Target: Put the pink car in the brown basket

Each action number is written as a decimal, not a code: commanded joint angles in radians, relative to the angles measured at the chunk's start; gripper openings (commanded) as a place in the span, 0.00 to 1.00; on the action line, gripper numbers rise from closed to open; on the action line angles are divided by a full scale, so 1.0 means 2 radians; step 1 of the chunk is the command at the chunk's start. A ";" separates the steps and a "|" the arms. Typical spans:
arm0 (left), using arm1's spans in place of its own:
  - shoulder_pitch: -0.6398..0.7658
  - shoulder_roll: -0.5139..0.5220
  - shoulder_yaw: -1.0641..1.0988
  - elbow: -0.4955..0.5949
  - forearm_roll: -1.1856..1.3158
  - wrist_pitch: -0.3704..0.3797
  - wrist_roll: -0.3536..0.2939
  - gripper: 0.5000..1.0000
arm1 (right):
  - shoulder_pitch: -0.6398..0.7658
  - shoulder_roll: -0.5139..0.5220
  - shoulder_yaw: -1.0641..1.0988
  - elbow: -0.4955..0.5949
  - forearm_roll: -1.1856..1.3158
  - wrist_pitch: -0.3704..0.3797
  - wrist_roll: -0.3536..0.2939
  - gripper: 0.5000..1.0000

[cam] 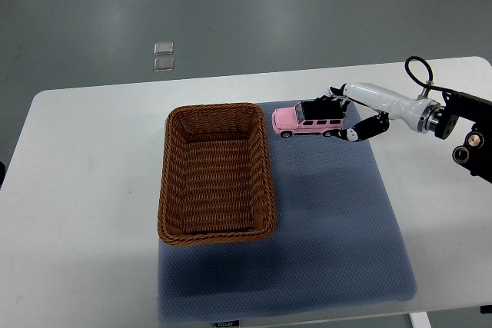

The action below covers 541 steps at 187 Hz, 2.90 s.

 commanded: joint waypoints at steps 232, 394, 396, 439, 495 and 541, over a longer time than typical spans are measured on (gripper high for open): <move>-0.001 0.000 0.002 -0.004 0.000 0.000 0.000 1.00 | 0.089 0.167 -0.090 -0.108 0.004 0.016 -0.008 0.78; -0.001 0.000 0.002 -0.003 -0.001 0.000 0.000 1.00 | -0.069 0.084 0.082 -0.134 0.519 -0.055 -0.029 0.78; -0.001 0.000 0.002 -0.003 -0.001 0.000 0.000 1.00 | -0.071 0.084 0.082 -0.134 0.525 -0.055 -0.029 0.77; -0.001 0.000 0.002 -0.004 -0.001 0.000 0.000 1.00 | -0.081 0.085 0.090 -0.134 0.596 -0.052 -0.029 0.78; -0.001 0.000 0.002 -0.004 -0.002 0.000 0.000 1.00 | -0.081 0.091 0.096 -0.134 0.609 -0.053 -0.025 0.83; -0.001 0.000 0.001 -0.004 -0.002 0.000 -0.001 1.00 | -0.079 0.096 0.117 -0.132 0.606 -0.051 -0.024 0.83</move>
